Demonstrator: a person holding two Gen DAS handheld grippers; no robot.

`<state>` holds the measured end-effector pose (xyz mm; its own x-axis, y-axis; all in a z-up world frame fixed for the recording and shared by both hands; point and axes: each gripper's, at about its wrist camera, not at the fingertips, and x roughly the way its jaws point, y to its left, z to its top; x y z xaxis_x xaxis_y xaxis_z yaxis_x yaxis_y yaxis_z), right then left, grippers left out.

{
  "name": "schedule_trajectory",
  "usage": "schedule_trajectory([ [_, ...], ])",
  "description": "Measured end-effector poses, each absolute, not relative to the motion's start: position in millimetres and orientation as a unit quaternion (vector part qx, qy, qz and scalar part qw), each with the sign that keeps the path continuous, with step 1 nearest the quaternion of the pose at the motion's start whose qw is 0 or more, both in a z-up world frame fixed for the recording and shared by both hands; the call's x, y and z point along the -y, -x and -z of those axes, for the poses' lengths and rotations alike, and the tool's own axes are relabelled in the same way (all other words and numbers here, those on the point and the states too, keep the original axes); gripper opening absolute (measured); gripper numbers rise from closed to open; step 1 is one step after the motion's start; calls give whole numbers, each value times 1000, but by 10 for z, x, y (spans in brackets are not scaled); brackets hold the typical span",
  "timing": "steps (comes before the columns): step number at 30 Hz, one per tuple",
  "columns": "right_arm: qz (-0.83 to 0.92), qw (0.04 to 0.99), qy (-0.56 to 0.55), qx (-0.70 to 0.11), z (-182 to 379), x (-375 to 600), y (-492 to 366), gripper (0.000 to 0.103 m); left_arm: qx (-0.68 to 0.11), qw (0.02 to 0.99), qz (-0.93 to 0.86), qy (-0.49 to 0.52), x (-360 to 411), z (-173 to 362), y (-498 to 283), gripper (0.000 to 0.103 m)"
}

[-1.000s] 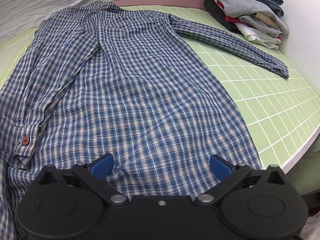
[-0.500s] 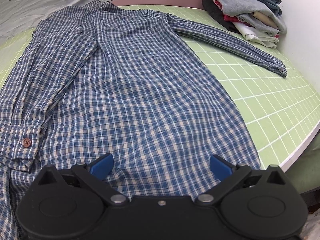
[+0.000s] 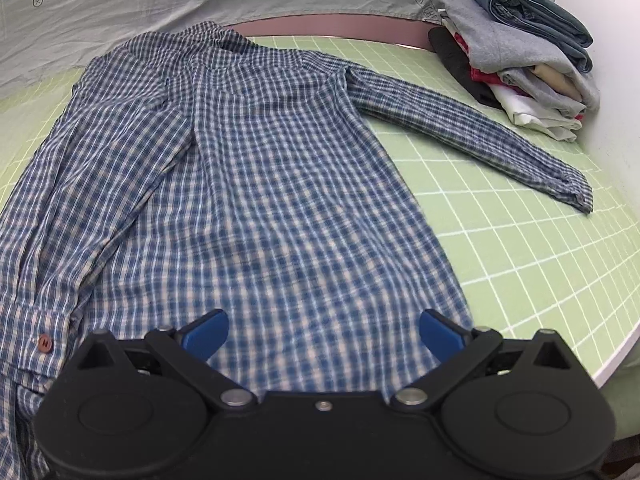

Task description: Fold clothes

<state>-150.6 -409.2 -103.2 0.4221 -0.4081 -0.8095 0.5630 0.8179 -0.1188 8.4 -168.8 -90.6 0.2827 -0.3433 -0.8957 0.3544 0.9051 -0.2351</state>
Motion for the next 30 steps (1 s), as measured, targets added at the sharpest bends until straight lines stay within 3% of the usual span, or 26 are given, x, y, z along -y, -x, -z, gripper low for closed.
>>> schedule_trajectory([
  [6, 296, 853, -97, -419, 933, 4899, 1465, 103, -559, 813, 146, -73, 1944, 1064, 25, 61],
  [21, 443, 808, -172, -348, 1077, 7186, 1777, 103, -584, 808, 34, -73, 2287, 1104, -80, 82],
  [30, 464, 782, -156, -386, 1409, 7801, 1650, 103, -599, 798, -1, -65, 2273, 1142, -122, 96],
])
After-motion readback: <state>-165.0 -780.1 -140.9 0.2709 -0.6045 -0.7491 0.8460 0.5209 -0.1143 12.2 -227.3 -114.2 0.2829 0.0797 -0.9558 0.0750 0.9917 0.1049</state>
